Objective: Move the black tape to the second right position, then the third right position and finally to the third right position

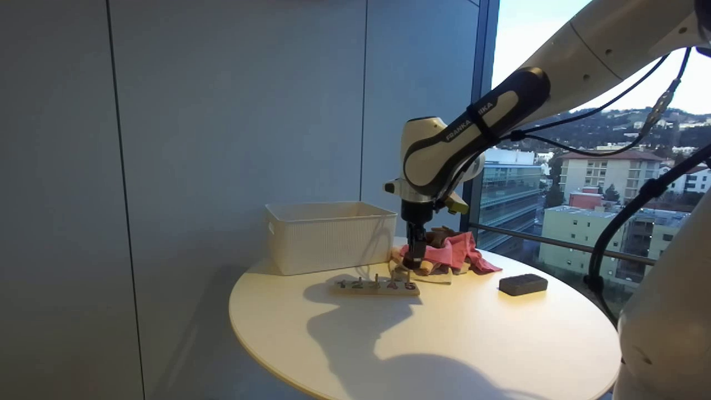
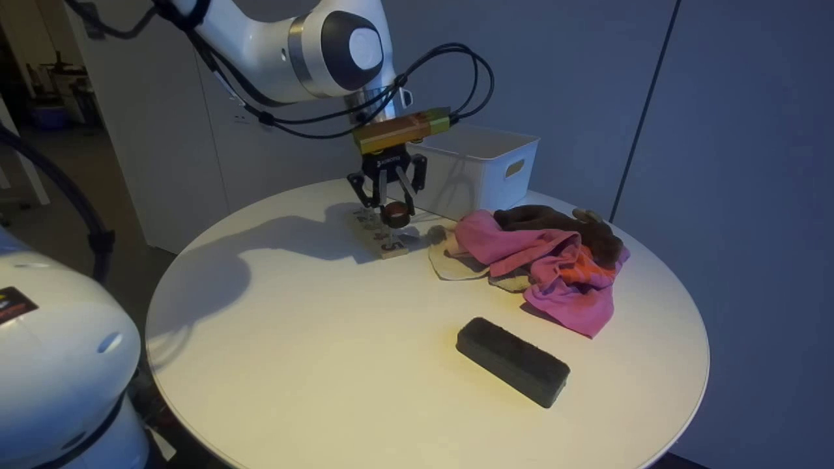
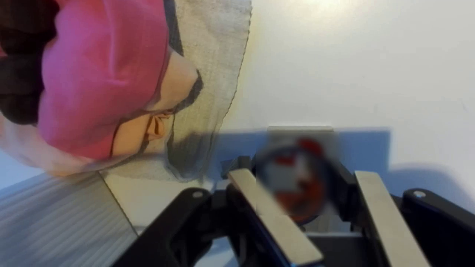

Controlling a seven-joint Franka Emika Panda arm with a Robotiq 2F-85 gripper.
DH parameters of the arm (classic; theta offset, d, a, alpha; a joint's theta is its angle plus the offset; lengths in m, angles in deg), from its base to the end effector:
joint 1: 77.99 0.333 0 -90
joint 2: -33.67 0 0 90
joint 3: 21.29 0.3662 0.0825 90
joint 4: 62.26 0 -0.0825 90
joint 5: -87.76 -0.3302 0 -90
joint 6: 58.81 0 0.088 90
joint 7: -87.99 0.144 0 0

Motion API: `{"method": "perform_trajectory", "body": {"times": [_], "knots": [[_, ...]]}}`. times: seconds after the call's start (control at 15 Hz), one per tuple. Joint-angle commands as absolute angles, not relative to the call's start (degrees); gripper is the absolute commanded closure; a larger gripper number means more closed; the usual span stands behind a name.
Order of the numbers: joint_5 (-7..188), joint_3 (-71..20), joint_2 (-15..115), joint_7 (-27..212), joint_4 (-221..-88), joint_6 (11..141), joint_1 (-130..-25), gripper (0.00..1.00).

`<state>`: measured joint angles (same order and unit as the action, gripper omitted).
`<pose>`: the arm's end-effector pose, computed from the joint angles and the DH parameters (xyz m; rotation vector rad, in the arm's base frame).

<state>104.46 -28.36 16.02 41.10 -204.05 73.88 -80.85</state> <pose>0.3884 -0.0840 0.4608 2.6557 1.1706 0.0597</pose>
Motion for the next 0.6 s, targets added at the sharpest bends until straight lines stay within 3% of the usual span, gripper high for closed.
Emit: {"method": "perform_trajectory", "body": {"times": [0.0, 0.53], "knots": [[106.6, -27.8, 14.8, 37.9, -206.3, 76.9, -79.5, 0.74], [110.6, -25.4, 9.7, 35.6, -208.7, 73.6, -79.0, 0.74]]}}
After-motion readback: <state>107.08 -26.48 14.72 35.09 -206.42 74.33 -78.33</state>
